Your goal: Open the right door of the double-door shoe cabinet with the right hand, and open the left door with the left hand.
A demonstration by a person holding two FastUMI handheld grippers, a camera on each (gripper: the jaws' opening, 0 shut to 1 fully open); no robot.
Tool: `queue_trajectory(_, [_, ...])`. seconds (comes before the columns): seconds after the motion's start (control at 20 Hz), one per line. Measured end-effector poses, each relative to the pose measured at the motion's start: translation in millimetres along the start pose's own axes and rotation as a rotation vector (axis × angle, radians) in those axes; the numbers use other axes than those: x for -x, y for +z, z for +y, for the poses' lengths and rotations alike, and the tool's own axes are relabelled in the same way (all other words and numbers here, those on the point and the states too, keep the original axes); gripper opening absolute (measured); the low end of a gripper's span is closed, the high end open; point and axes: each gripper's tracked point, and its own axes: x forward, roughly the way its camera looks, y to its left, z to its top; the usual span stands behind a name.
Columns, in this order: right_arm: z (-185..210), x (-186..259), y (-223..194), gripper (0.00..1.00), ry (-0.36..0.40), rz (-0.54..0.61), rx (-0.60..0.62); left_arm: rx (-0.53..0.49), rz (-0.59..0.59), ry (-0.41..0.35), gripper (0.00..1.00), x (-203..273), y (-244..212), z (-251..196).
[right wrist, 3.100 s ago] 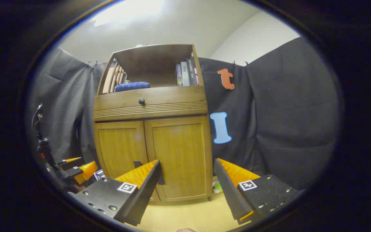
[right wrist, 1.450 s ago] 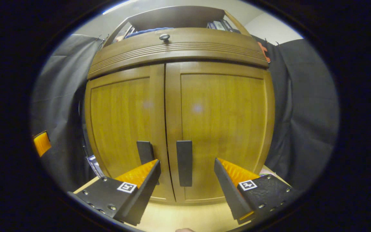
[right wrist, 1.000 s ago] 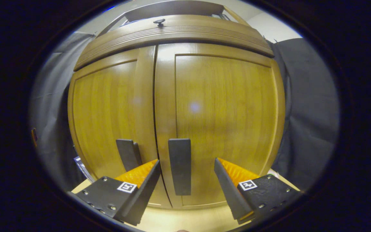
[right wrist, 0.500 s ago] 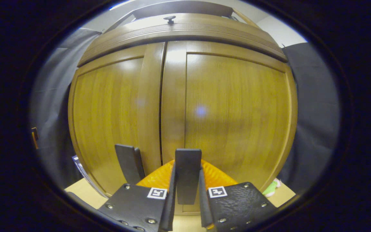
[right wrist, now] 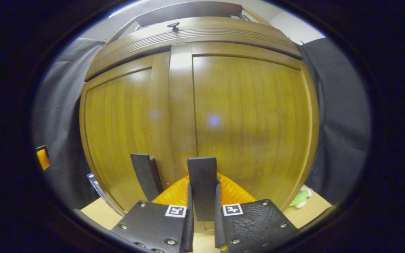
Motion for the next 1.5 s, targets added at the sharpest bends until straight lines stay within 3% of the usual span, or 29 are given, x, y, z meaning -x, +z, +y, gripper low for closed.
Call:
queue_trajectory(0.75, [-24.2, 69.9, -3.2, 0.23, 0.114, 0.015, -0.018, 0.0, -0.017, -0.011, 0.88, 3.8, 0.1, -21.6])
queue_trajectory(1.5, [-54.9, 110.2, -5.5, 0.23, 0.141, 0.046, -0.034, -0.02, -0.008, -0.019, 0.89, 4.3, -3.2, -35.8])
